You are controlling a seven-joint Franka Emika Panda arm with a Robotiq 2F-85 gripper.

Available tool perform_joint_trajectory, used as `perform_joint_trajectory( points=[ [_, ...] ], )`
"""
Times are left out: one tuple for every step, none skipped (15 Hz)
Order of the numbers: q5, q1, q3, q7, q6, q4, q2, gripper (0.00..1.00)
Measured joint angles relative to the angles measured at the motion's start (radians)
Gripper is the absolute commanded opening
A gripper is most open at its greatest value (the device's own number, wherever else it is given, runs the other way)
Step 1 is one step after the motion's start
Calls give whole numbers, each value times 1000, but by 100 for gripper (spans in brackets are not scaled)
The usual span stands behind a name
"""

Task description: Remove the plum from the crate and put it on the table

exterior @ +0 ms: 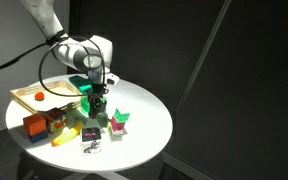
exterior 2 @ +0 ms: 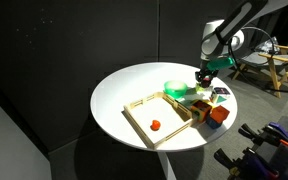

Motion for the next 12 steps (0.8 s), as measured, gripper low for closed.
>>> perform_joint_trajectory(
  points=[
    [0,-2,-1,0,6,6,11,35],
    [0,-3,-1,0,12,12,20,35],
    [0,-6,-2,0,17,19,30,35],
    [1,-9,-2,0,20,25,40,35],
    [1,-11,-2,0,23,32,49,35],
    [1,-14,-2,0,26,38,58,35],
    [1,-16,-2,0,29,43,65,35],
    [1,-17,-2,0,30,48,72,35],
    [2,-19,-2,0,31,54,80,35],
    [2,-20,-2,0,32,58,87,35],
    [2,-21,-2,0,33,62,94,35],
    [3,-21,-2,0,34,64,100,35]
  ],
)
